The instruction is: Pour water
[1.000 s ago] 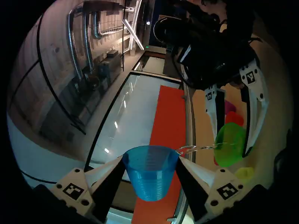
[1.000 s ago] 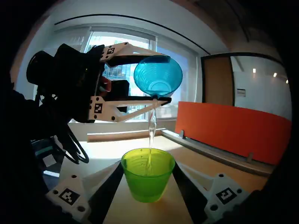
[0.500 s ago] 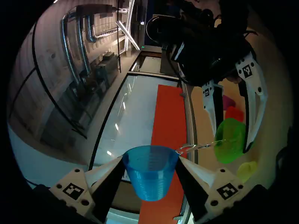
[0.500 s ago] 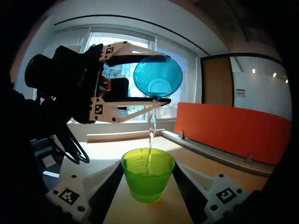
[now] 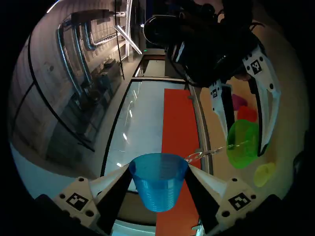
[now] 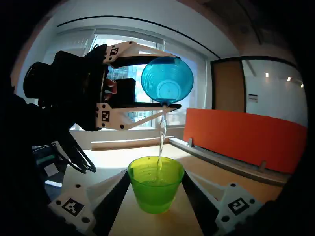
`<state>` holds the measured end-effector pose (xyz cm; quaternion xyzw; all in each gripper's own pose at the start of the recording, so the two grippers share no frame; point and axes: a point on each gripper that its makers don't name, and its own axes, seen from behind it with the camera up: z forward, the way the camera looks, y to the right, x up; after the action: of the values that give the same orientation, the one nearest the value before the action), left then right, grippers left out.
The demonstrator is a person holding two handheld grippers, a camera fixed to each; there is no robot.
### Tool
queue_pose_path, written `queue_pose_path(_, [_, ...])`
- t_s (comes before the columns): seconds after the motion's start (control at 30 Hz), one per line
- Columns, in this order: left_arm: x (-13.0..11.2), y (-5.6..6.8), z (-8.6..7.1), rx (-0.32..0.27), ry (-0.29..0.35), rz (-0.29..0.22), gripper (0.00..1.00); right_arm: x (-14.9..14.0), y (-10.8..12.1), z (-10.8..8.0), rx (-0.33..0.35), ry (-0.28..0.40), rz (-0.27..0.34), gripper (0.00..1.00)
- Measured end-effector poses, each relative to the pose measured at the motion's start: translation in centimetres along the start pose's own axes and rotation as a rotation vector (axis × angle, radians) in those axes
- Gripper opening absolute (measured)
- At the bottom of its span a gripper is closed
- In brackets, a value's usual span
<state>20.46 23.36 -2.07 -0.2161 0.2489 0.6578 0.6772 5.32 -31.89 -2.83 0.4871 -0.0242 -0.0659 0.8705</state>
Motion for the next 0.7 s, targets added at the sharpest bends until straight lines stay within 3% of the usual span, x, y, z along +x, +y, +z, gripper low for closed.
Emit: queue_pose_path(0.7, [1.2, -0.2, -0.1, 0.003, 0.008, 0.141, 0.87, 0.0, 0.2, -0.1, -0.005, 0.007, 0.004, 0.91])
